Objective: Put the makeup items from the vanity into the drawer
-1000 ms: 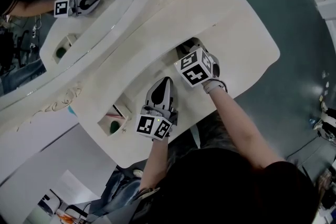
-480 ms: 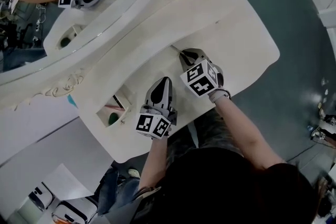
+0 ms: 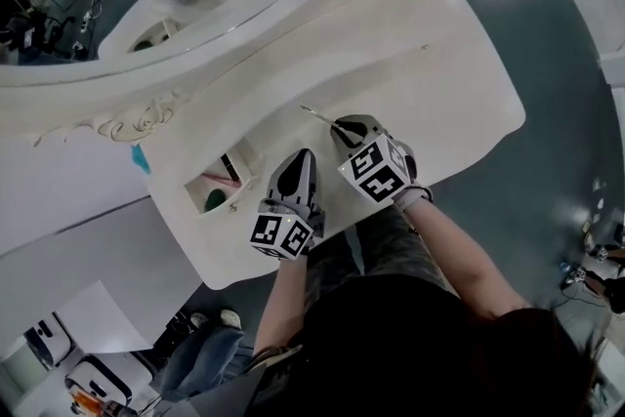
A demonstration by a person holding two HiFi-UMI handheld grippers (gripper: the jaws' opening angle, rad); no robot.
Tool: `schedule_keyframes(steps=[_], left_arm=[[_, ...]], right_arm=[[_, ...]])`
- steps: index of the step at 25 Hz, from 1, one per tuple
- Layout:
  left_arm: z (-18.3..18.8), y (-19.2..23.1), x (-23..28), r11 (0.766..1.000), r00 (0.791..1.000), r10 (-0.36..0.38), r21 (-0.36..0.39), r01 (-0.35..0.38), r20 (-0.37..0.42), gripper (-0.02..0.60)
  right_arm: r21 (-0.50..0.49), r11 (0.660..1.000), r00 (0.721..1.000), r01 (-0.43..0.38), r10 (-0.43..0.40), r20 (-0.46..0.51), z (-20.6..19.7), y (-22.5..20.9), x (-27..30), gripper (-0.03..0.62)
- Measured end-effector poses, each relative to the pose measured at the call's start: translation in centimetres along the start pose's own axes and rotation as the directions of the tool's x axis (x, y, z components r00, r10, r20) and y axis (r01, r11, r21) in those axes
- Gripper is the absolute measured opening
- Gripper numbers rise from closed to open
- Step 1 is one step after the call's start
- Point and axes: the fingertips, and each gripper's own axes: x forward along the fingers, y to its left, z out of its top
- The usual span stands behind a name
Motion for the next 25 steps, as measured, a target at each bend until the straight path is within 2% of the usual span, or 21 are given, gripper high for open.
schedule_keyframes(steps=[5,11,17,25], left_arm=[[1.0,1.3,-2.5,0.999,0.998,0.053,0.004,-0.053,0.043,0.014],[1.9,3.0,-6.0,0.993,0.989,0.116,-0.005,-0.116,0.088,0.014],[2.9,4.8,-9.6,0.981,0.969,0.196,-0.033,-0.193,0.15,0.013],[3.6,7.1,-13.6,0.963,0.94,0.27,-0.072,-0.26,0.21,0.014]], right_arm=[[-0.075,0.992,0.994,-0.103,0.105,0.03,2.3,4.3,-0.1,0.044],[-0.169,0.964,0.976,-0.204,0.214,0.043,5.4,9.4,0.3,0.044],[-0.254,0.928,0.955,-0.274,0.293,0.039,8.0,13.6,1.0,0.044],[-0.335,0.882,0.935,-0.33,0.354,0.01,10.1,18.2,1.8,0.044]])
